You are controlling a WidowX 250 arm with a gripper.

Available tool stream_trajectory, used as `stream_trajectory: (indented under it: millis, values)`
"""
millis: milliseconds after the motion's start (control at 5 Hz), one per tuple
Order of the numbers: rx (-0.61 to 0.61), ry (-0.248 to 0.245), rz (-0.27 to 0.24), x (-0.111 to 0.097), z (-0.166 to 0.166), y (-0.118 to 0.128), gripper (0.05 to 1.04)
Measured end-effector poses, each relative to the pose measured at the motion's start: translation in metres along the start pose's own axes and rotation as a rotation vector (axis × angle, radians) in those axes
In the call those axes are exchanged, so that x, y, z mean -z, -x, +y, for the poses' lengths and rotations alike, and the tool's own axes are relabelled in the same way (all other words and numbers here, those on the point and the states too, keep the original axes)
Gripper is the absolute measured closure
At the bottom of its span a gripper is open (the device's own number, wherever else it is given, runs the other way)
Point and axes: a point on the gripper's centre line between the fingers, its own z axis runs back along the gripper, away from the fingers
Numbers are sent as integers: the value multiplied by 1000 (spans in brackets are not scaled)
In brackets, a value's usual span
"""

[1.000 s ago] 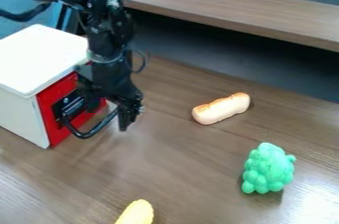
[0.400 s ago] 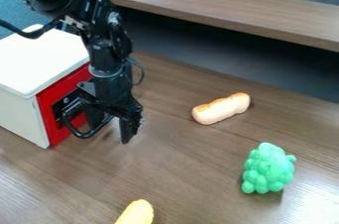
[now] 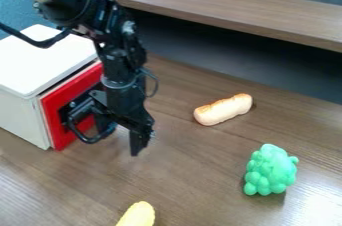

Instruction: Open the drawer

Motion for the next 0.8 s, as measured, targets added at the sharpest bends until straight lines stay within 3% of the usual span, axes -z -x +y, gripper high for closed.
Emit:
stream_trajectory:
  millis: [400,800]
  values:
    - [106,16,-15,-10,-43,4,84]
    - [121,39,-15,-16,-59,5,84]
